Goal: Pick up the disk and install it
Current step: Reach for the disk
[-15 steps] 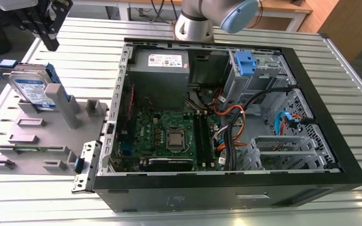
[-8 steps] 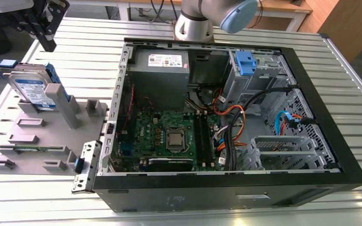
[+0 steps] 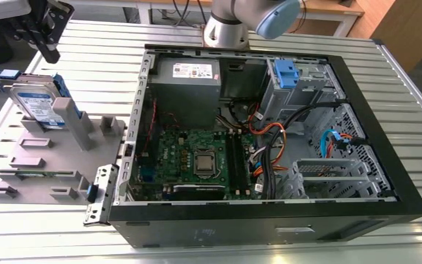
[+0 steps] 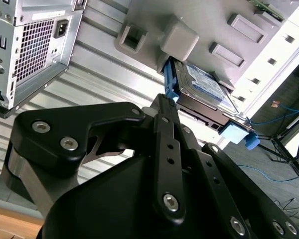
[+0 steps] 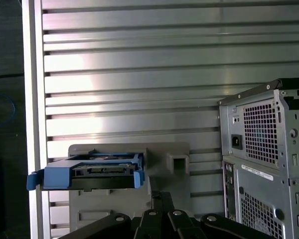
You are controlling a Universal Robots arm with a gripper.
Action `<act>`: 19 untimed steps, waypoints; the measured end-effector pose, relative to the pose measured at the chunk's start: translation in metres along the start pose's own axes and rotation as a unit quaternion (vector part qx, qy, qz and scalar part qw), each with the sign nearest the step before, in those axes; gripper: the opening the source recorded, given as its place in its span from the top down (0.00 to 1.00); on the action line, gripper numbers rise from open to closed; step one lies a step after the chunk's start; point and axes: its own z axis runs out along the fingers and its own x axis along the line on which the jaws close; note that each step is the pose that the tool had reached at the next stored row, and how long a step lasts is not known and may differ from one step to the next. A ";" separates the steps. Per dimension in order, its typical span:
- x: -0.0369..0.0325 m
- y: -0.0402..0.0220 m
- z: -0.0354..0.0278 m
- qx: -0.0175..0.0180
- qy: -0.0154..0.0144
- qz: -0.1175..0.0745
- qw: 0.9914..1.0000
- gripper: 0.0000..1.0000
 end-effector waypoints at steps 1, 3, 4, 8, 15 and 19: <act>0.0013 -0.0001 0.0008 0.000 0.000 0.000 1.000 0.89; 0.0039 -0.0004 0.0024 0.000 0.000 0.000 1.000 0.89; 0.0053 -0.0006 0.0033 0.000 0.000 0.000 1.000 0.89; 0.0114 -0.0012 0.0065 0.000 0.000 0.000 1.000 0.89; 0.0221 -0.0022 0.0121 0.000 0.000 0.000 1.000 0.89; 0.0274 -0.0028 0.0151 0.000 0.000 0.000 1.000 0.89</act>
